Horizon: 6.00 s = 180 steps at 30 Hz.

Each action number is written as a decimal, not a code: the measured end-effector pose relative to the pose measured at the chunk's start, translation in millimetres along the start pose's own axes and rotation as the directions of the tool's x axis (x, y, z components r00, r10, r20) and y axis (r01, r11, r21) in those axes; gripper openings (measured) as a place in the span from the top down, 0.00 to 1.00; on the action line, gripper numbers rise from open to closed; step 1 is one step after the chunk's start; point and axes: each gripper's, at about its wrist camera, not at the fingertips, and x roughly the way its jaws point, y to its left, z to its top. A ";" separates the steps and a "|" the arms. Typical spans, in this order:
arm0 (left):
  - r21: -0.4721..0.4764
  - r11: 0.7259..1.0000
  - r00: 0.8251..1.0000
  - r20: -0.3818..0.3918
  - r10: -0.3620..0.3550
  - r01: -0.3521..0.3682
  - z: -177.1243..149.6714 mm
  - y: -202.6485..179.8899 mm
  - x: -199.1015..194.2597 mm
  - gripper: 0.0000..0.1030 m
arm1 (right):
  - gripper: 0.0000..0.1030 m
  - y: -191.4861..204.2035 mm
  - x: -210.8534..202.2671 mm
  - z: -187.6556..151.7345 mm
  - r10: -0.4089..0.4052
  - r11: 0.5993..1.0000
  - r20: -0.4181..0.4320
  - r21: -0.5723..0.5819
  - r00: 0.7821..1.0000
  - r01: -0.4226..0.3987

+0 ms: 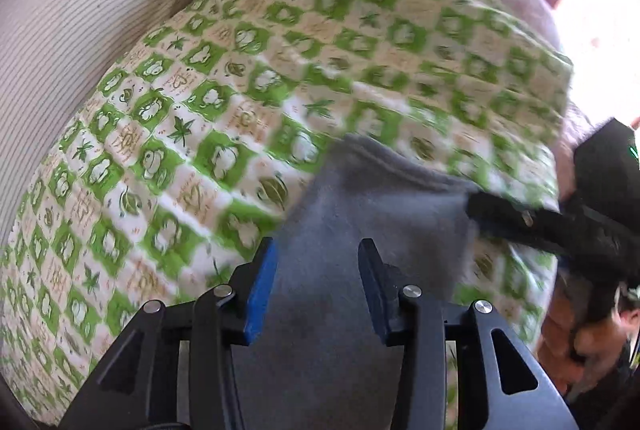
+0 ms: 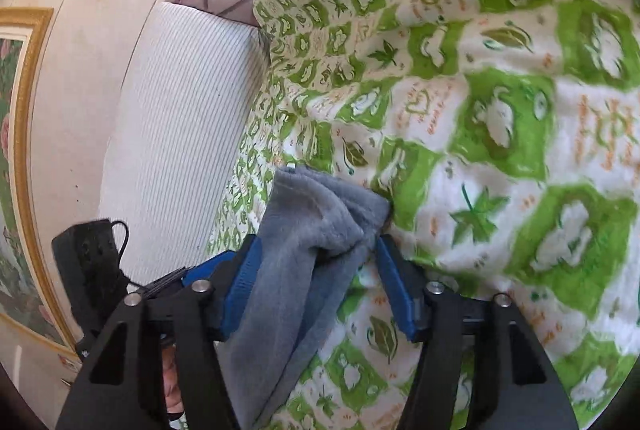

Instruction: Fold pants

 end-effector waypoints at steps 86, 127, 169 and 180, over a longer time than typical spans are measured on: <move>-0.579 0.768 0.917 0.398 -0.028 0.275 -445.7 192.4 -169.1 0.60 | 0.50 228.1 117.5 -336.2 -0.021 0.685 -0.675 -0.547 0.738 -0.481; -0.868 0.478 0.932 0.276 0.236 0.136 -512.6 150.6 -173.6 0.64 | 0.66 268.9 135.1 -271.1 -0.173 0.563 -0.398 -0.791 0.901 -0.241; -0.956 -0.207 0.843 0.066 0.533 0.206 -754.0 149.8 -233.6 0.48 | 0.47 427.1 284.1 -581.7 -0.403 0.152 -0.671 -0.720 0.622 -0.678; -0.966 -0.199 0.836 0.029 0.548 0.164 -746.1 183.1 -224.7 0.40 | 0.81 416.7 330.1 -644.1 -0.538 0.075 -0.650 -0.671 0.537 -0.737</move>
